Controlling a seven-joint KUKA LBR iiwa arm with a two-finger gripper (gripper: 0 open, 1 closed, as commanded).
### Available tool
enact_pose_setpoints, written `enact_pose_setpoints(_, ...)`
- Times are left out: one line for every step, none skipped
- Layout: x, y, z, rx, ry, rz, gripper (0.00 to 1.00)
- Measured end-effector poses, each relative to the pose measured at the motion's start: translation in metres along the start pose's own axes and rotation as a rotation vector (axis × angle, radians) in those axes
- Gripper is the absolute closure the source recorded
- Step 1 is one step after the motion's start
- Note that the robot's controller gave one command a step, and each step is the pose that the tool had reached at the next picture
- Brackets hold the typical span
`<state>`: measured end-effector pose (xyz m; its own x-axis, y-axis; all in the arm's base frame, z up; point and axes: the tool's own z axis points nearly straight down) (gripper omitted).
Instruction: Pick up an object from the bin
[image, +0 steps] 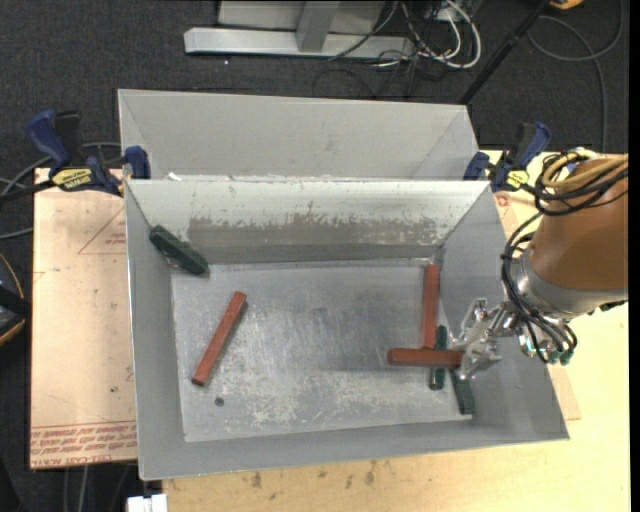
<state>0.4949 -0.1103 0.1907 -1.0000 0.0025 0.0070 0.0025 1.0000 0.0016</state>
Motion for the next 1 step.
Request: enact_pose_setpoints(-0.0019, 0.0007, -0.0034, 0.001, -0.007, -0.004, 1.0)
